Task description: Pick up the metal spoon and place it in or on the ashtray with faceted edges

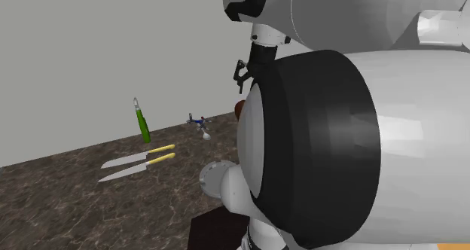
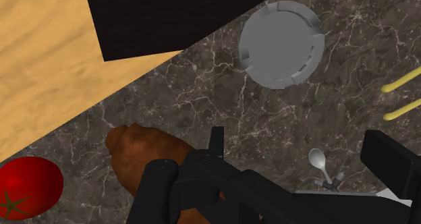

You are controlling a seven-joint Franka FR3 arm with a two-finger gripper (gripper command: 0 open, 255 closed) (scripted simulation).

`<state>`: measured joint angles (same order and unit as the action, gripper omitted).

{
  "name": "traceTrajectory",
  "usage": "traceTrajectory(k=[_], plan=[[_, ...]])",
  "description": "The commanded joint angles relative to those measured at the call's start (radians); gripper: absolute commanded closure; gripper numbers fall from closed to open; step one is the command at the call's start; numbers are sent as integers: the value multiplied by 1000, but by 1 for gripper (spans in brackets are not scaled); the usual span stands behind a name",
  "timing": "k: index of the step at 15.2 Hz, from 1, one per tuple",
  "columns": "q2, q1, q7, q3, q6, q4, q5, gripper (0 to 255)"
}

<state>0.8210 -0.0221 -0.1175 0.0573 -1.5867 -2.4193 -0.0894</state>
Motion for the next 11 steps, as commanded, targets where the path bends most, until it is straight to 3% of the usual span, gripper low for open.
traceTrajectory(k=[1,11], plan=[[0,0,0,0,0,0,0,0],[-352,-66,56,-30,-271,48,-48,0]])
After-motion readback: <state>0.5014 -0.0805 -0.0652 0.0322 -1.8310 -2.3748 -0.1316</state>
